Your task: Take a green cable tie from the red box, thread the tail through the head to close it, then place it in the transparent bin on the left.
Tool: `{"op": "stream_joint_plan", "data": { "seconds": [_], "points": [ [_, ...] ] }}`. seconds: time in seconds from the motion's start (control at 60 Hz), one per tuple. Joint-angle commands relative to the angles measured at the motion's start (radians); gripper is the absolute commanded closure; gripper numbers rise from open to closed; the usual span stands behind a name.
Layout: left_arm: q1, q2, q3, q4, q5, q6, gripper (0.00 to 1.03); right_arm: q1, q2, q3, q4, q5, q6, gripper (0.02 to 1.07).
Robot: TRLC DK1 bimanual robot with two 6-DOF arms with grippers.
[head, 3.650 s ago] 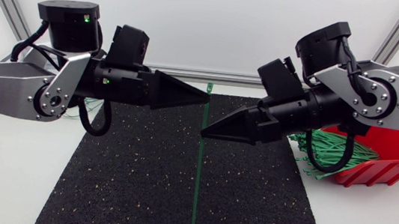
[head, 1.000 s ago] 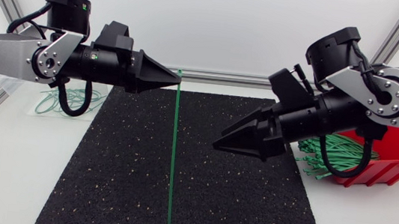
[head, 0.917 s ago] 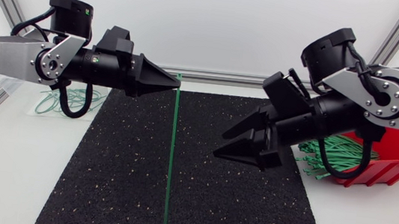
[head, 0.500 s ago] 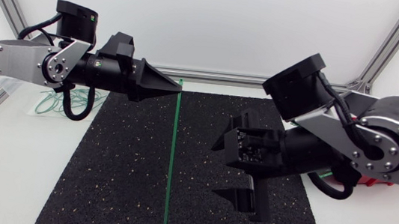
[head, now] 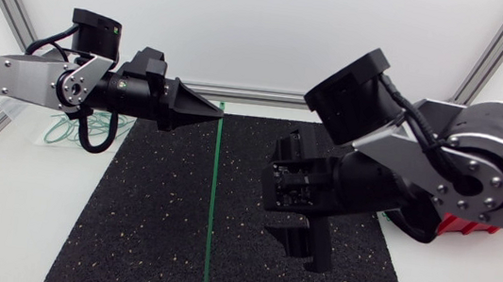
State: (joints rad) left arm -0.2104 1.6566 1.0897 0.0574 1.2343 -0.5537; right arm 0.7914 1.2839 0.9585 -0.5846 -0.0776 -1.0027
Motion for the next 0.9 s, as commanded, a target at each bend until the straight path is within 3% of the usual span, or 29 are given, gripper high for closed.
{"op": "stream_joint_plan", "data": {
  "seconds": [0.0,0.133,0.25,0.517,0.767,0.833,0.883],
  "points": [
    [0.003,0.017,0.030,0.009,0.017,-0.018,0.99,0.017,-0.008,-0.003,-0.037,-0.021,0.046,0.18],
    [-0.003,0.028,0.032,0.013,0.017,-0.018,0.99,-0.004,0.025,0.043,-0.139,-0.114,0.099,0.18],
    [-0.003,0.040,0.042,0.013,0.017,-0.026,0.99,-0.031,0.031,-0.012,-0.080,-0.106,0.009,0.18],
    [-0.006,0.051,0.042,0.012,0.017,-0.028,0.99,-0.017,-0.034,-0.250,0.316,-0.060,-0.192,0.18],
    [0.000,0.052,0.047,0.010,0.019,-0.043,0.99,0.028,-0.104,-0.440,0.706,-0.080,-0.421,0.18],
    [0.002,0.058,0.052,0.010,0.019,-0.055,0.99,0.032,-0.126,-0.498,0.784,-0.088,-0.560,0.06],
    [0.003,0.066,0.058,0.010,0.019,-0.072,0.99,0.043,-0.123,-0.530,0.832,-0.099,-0.629,0.06]
  ]
}}
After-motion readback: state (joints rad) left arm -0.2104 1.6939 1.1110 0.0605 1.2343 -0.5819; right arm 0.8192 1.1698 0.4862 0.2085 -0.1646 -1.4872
